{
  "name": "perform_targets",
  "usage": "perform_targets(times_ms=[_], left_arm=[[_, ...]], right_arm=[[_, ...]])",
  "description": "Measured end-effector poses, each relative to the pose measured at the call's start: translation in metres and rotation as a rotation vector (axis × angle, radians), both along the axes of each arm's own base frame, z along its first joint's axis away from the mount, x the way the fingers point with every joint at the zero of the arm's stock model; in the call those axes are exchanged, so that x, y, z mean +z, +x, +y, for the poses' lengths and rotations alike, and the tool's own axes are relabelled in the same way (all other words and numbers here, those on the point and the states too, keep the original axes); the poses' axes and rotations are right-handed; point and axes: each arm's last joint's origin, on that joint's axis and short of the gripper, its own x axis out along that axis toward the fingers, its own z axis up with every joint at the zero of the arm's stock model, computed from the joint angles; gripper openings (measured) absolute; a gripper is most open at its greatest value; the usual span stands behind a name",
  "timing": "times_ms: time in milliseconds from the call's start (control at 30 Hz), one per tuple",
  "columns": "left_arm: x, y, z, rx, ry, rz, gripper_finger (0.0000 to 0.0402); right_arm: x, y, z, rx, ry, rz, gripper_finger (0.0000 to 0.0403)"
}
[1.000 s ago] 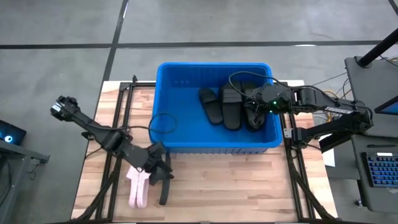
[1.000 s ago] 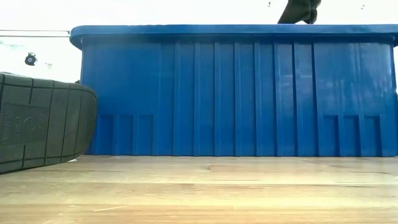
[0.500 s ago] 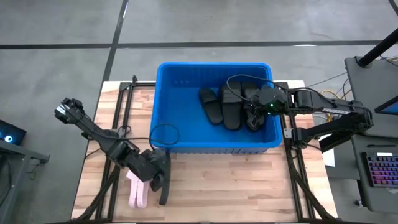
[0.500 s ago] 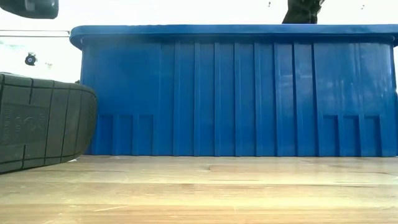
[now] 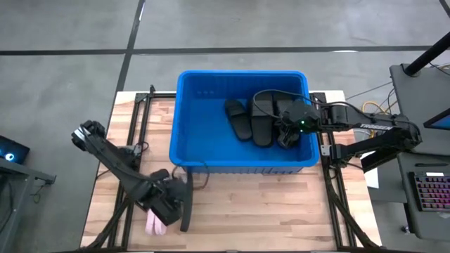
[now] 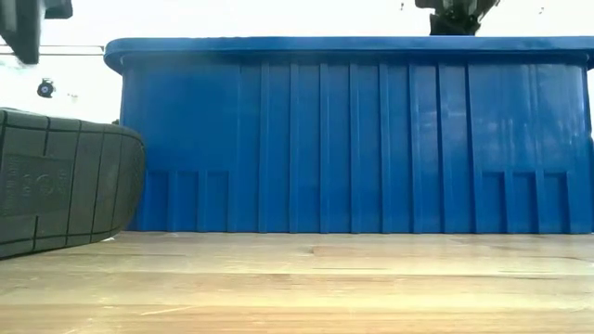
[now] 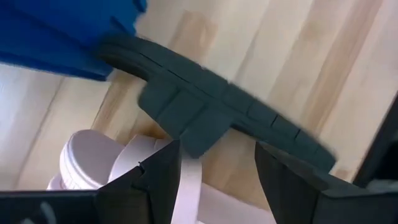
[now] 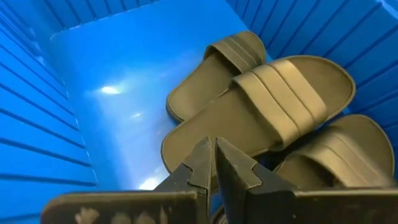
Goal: Pick and place slides into bin
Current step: Put the black slide into the bin
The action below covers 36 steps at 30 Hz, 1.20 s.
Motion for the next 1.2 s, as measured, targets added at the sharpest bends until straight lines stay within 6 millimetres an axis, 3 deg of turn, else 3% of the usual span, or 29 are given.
perform_targets(times_ms=[200,333,633,967,1200], left_arm=[[-0.025,0.000,-0.019,-0.082,0.040,0.127,0.0189],[-0.030,0.003,-0.024,-0.083,0.071,0.121,0.0189],[-0.045,0.006,-0.026,-0.047,0.155,0.164,0.0189],[-0.049,0.008,-0.024,0.005,0.216,0.127,0.0189],[-0.065,0.001,-0.017,0.027,0.248,0.178,0.0189]], right_arm=[[-0.004,0.000,0.000,0.001,0.003,0.014,0.0013],[-0.005,0.000,0.000,0.001,0.003,0.015,0.0013],[-0.005,0.000,0.000,0.002,-0.001,0.016,0.0013],[-0.005,0.000,0.000,0.004,-0.003,0.017,0.0013],[-0.005,-0.001,0.000,0.005,-0.003,0.017,0.0013]])
